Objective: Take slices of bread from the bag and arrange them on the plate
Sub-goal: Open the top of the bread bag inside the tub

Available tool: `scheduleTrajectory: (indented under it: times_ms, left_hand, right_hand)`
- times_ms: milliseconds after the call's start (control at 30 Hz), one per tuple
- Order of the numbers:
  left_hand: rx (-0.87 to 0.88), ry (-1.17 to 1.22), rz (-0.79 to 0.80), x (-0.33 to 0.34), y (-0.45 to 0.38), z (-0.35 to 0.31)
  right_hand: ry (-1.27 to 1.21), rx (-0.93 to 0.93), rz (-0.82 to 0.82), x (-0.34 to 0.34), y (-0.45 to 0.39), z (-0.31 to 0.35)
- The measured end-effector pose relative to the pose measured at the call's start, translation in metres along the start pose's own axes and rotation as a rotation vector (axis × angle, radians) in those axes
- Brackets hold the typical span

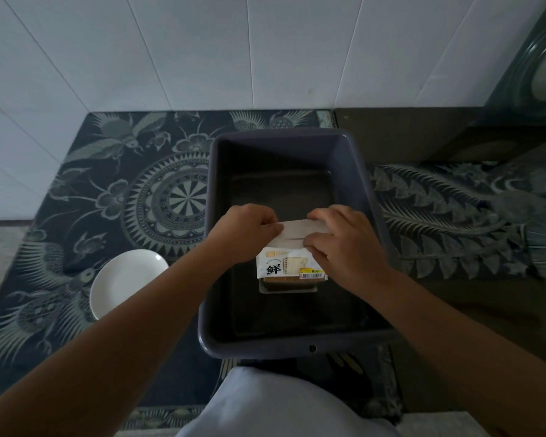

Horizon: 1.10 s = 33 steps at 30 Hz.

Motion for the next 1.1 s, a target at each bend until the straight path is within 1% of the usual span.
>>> scheduleTrajectory:
  times_ms: [67,233,300,467,600,733,867,900,933,967,1000,1033,1067,1100]
  left_hand:
    - [0.002,0.015,-0.05,-0.003,-0.001,0.0]
    - [0.042,-0.001,-0.187,-0.015,-0.006,0.001]
    - [0.053,-0.009,-0.227,-0.018,-0.007,0.003]
    - [0.099,-0.01,-0.263,-0.02,-0.011,0.001]
    - [0.093,-0.056,-0.304,-0.02,-0.011,0.0]
    - [0.209,-0.187,-0.411,-0.028,-0.005,-0.006]
    - [0.314,-0.255,-0.395,-0.033,0.008,-0.021]
    - [0.379,-0.259,-0.406,-0.034,0.016,-0.03]
    - [0.48,-0.259,-0.41,-0.033,0.026,-0.04]
    - [0.596,-0.276,-0.393,-0.029,0.036,-0.048]
    - [0.684,-0.323,-0.342,-0.023,0.045,-0.054]
    - [0.707,-0.395,-0.268,-0.017,0.051,-0.055]
    - [0.669,-0.457,-0.207,-0.013,0.052,-0.052]
    - [0.593,-0.502,-0.162,-0.011,0.051,-0.047]
  right_hand:
    - [-0.004,-0.019,0.004,-0.001,0.002,0.003]
    - [-0.032,-0.045,-0.081,-0.012,0.016,0.014]
    - [-0.067,-0.053,-0.076,-0.015,0.024,0.02]
    - [-0.073,-0.089,0.088,-0.013,0.045,0.033]
    - [-0.109,-0.044,0.128,-0.015,0.047,0.033]
    - [-0.167,-0.101,0.187,-0.014,0.048,0.039]
    - [-0.199,-0.052,0.19,-0.016,0.046,0.038]
    - [-0.203,-0.042,0.188,-0.017,0.046,0.038]
    - [-0.206,-0.033,0.185,-0.018,0.045,0.038]
    - [-0.206,-0.027,0.181,-0.019,0.044,0.039]
    - [-0.203,-0.023,0.181,-0.019,0.042,0.039]
    - [-0.202,-0.021,0.185,-0.02,0.04,0.039]
    - [-0.204,-0.016,0.2,-0.019,0.039,0.038]
    - [-0.204,-0.007,0.222,-0.019,0.037,0.037]
Point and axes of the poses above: each hand's wrist, its own y-axis away from the middle knuckle, its own x-axis out of the palm, z = x × y, the point moved 5 cm from there along -y, towards the middle knuckle, and after that the axes turned 10 degrees about -z, right-handed, at the moved point
